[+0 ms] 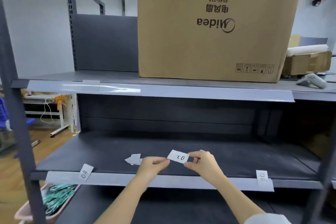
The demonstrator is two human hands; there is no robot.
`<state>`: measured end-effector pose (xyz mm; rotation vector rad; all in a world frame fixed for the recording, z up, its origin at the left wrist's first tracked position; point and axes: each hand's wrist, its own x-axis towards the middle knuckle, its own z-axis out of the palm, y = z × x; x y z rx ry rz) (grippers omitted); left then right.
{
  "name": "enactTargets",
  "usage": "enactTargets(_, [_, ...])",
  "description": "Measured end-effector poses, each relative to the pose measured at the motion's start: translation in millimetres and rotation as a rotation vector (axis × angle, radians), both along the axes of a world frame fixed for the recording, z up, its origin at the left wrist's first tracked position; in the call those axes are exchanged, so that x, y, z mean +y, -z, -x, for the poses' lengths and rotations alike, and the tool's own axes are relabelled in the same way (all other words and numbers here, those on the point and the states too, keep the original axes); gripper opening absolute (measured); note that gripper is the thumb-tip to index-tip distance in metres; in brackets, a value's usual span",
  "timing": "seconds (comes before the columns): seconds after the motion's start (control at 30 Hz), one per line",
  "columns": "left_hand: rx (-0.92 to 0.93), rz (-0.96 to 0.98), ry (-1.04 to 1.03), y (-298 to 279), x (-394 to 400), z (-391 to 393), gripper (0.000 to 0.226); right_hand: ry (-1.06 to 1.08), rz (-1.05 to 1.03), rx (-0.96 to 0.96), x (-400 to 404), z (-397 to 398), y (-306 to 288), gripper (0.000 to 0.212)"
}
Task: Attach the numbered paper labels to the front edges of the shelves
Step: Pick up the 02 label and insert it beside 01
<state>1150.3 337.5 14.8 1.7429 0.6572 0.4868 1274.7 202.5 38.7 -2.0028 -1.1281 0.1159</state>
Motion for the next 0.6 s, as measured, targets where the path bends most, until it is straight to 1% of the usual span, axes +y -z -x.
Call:
enactTargets(0.07, [-0.063, 0.369, 0.007, -0.4, -18.6, -3.1, 0.027, 0.056, -0.032, -0.011, 2.9, 2.7, 3.3, 0.019])
enactTargets(0.1, [-0.082, 0.509, 0.025, 1.7, -24.7, -5.7, 0.025, 0.078, -0.028, -0.027, 4.1, 5.0, 5.8, 0.018])
enactTargets(0.13, [-0.090, 0.590, 0.034, 2.8, -29.5, -8.4, 0.021, 0.096, -0.023, -0.038, 4.9, 7.3, 8.6, 0.019])
enactTargets(0.2, [-0.091, 0.682, -0.007, 3.0, -35.5, -13.2, 0.014, 0.116, -0.016, -0.036, 5.8, 10.2, 13.2, 0.025])
enactTargets(0.23, [-0.092, 0.696, -0.038, 2.7, -37.6, -14.9, 0.012, 0.120, -0.008, -0.029, 5.7, 11.1, 14.9, 0.026])
enactTargets(0.33, [-0.114, 0.683, -0.085, 1.4, -39.1, -18.0, 0.009, 0.105, 0.020, -0.019, 2.9, 13.1, 15.9, 0.019])
enactTargets(0.37, [-0.103, 0.647, -0.065, 1.0, -37.0, -16.5, 0.010, 0.094, 0.039, -0.023, 1.6, 12.0, 15.8, 0.020])
enactTargets(0.4, [-0.062, 0.564, -0.032, -0.1, -34.4, -13.4, 0.010, 0.088, 0.052, -0.028, -0.7, 10.0, 14.8, 0.023])
enactTargets(0.43, [0.008, 0.414, 0.009, -0.4, -28.8, -10.6, 0.011, 0.094, 0.047, -0.019, -3.8, 6.6, 13.5, 0.027])
enactTargets(0.5, [0.182, 0.040, 0.108, -7.3, -17.3, -2.6, 0.019, 0.089, 0.000, 0.044, -11.5, -0.8, 8.2, 0.032])
enactTargets(0.53, [0.257, -0.098, 0.173, -12.6, -12.8, 0.4, 0.023, 0.062, -0.011, 0.073, -14.6, -3.3, 4.9, 0.034])
enactTargets(0.6, [0.374, -0.255, 0.303, -22.7, -6.6, 3.5, 0.025, -0.011, 0.005, 0.105, -16.9, -3.4, -0.6, 0.033])
